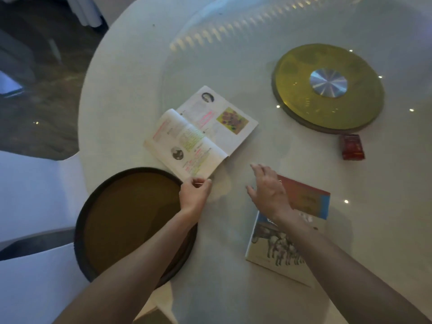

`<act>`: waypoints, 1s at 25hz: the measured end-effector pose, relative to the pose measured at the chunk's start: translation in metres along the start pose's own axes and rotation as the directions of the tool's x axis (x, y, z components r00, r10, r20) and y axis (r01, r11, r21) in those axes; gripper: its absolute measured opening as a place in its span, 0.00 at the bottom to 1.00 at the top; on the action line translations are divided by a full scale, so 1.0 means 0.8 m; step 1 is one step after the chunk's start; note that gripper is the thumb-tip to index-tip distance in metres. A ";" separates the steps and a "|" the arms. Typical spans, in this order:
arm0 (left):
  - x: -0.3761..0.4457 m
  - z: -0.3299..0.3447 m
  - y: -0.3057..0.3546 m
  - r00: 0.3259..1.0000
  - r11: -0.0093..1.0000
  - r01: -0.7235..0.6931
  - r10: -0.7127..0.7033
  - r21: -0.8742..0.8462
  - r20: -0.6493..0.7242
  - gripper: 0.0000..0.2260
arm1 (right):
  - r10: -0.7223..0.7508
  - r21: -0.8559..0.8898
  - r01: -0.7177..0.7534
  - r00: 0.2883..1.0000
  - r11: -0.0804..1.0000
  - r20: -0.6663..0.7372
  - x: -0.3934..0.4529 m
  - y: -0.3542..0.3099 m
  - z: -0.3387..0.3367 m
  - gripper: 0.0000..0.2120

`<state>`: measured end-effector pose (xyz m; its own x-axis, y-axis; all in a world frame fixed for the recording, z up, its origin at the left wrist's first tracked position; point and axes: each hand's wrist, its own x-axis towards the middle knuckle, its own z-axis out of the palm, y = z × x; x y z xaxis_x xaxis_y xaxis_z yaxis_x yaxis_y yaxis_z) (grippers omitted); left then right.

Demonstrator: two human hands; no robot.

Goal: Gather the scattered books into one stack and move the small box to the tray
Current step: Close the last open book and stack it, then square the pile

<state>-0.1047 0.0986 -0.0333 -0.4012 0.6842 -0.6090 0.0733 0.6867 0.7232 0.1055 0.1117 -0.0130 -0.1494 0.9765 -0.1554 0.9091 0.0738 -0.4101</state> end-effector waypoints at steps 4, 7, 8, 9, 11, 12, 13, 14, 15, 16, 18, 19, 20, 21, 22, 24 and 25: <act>0.040 -0.047 0.015 0.987 0.999 -0.040 0.043 0.021 -0.153 0.19 | -0.169 -0.058 0.175 0.981 0.983 0.092 0.057 -0.063 0.025 0.33; 0.080 -0.071 0.030 0.984 0.999 -0.032 0.030 -0.012 -0.176 0.33 | -0.201 -0.171 0.216 0.974 0.961 0.102 0.085 -0.080 0.049 0.40; 0.093 -0.078 0.036 0.982 0.999 -0.034 0.029 -0.021 -0.188 0.35 | -0.207 -0.213 0.225 0.973 0.951 0.101 0.092 -0.084 0.057 0.42; 0.104 -0.083 0.042 0.979 0.999 -0.039 0.032 -0.035 -0.200 0.36 | -0.214 -0.250 0.235 0.971 0.939 0.111 0.097 -0.085 0.064 0.45; 0.121 -0.089 0.052 0.979 0.997 -0.027 0.011 -0.076 -0.205 0.35 | -0.220 -0.300 0.257 0.964 0.919 0.152 0.106 -0.087 0.069 0.46; 0.129 -0.091 0.056 0.979 0.996 -0.010 -0.009 -0.092 -0.202 0.34 | -0.227 -0.311 0.270 0.959 0.911 0.168 0.111 -0.087 0.072 0.46; 0.135 -0.092 0.059 0.981 0.994 0.005 -0.026 -0.105 -0.194 0.32 | -0.233 -0.317 0.279 0.956 0.906 0.176 0.115 -0.086 0.074 0.44; 0.140 -0.092 0.062 0.981 0.993 0.023 -0.045 -0.119 -0.187 0.31 | -0.241 -0.317 0.286 0.955 0.904 0.174 0.117 -0.086 0.074 0.43; 0.143 -0.091 0.063 0.982 0.991 0.043 -0.065 -0.126 -0.177 0.29 | -0.256 -0.315 0.296 0.953 0.902 0.164 0.118 -0.086 0.076 0.41; 0.144 -0.090 0.066 0.981 0.989 0.058 -0.081 -0.133 -0.174 0.28 | -0.272 -0.308 0.307 0.950 0.900 0.152 0.118 -0.086 0.076 0.38; 0.143 -0.088 0.069 0.983 0.985 0.060 -0.086 -0.159 -0.161 0.29 | -0.279 -0.261 0.304 0.952 0.916 0.129 0.117 -0.087 0.073 0.35; 0.142 -0.087 0.070 0.985 0.984 0.057 -0.084 -0.170 -0.151 0.31 | -0.263 -0.207 0.280 0.959 0.937 0.108 0.117 -0.088 0.070 0.33; 0.139 -0.086 0.071 0.987 0.983 0.053 -0.078 -0.174 -0.144 0.33 | -0.223 -0.123 0.232 0.971 0.965 0.087 0.118 -0.091 0.064 0.31; 0.136 -0.085 0.070 0.988 0.985 0.047 -0.072 -0.169 -0.140 0.33 | -0.165 -0.010 0.166 0.983 0.986 0.074 0.118 -0.093 0.056 0.29; 0.131 -0.084 0.069 0.989 0.984 0.050 -0.073 -0.169 -0.132 0.33 | -0.105 0.112 0.096 0.991 0.989 0.081 0.117 -0.095 0.046 0.26; 0.120 -0.079 0.071 0.991 0.973 0.073 -0.095 -0.219 -0.093 0.30 | -0.022 0.284 -0.013 0.993 0.959 0.120 0.110 -0.095 0.028 0.24; 0.115 -0.074 0.072 0.992 0.964 0.080 -0.102 -0.252 -0.075 0.28 | 0.005 0.335 -0.054 0.989 0.941 0.145 0.104 -0.093 0.022 0.24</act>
<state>-0.1915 0.1864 -0.0279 -0.4738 0.5902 -0.6536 -0.1916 0.6553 0.7307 0.0186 0.1843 -0.0112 -0.1997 0.9371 -0.2863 0.7329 -0.0510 -0.6784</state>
